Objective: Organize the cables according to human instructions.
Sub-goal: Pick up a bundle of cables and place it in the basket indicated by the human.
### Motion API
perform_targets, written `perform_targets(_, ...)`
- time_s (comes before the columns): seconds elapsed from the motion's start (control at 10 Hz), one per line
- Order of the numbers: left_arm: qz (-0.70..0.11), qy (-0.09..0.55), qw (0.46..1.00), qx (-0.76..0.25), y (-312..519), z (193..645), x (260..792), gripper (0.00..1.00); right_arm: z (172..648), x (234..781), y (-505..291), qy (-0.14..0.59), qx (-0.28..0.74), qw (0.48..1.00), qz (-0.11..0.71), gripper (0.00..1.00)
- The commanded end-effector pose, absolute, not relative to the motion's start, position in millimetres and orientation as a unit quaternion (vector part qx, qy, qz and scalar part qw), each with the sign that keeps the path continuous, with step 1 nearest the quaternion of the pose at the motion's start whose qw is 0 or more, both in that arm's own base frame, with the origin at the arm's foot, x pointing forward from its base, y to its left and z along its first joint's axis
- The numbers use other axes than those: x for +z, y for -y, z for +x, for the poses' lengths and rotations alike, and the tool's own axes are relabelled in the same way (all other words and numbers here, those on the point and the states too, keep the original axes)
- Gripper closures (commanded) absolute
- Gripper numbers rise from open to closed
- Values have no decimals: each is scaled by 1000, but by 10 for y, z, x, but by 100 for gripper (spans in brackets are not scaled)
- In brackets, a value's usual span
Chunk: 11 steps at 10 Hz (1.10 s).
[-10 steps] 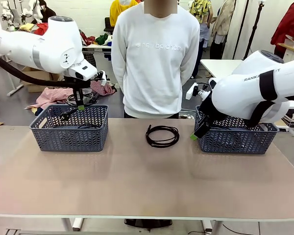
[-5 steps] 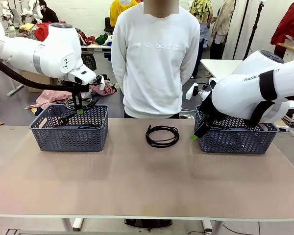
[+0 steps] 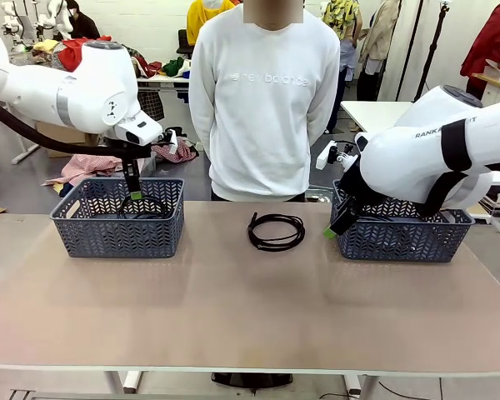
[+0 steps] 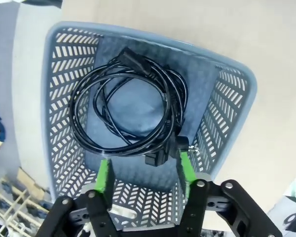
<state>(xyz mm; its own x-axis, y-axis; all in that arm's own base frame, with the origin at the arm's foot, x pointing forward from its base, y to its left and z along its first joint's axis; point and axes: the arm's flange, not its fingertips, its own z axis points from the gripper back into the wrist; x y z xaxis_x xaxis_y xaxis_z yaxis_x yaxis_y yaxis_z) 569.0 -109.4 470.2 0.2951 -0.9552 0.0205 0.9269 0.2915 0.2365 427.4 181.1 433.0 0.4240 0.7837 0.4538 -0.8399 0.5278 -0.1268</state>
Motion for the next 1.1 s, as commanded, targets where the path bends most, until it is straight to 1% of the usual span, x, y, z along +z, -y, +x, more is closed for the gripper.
perform_targets(0.0,60,80,799,-593,994,5668,4737,18,4276,4340,-1812,236,484,841,55,0)
perform_targets(0.1,54,76,802,-590,991,5685,4731,6,4276,4340,-1812,236,484,841,55,0)
perform_targets(0.2,51,76,803,-590,988,5689,4725,0,4276,4340,-1812,236,484,841,55,0)
perform_targets(0.5,42,78,806,-585,1004,5698,4712,0,4276,4340,-1812,236,484,841,55,0)
perform_targets(0.6,38,95,821,-562,1038,5689,4690,0,4276,4340,-1812,236,484,841,55,0)
perform_targets(0.7,59,74,810,-579,1046,5673,4677,0,4276,4340,-1812,236,484,841,55,0)
perform_targets(1.0,59,74,810,-579,1046,5673,4677,0,4276,4340,-1812,236,484,841,55,0)
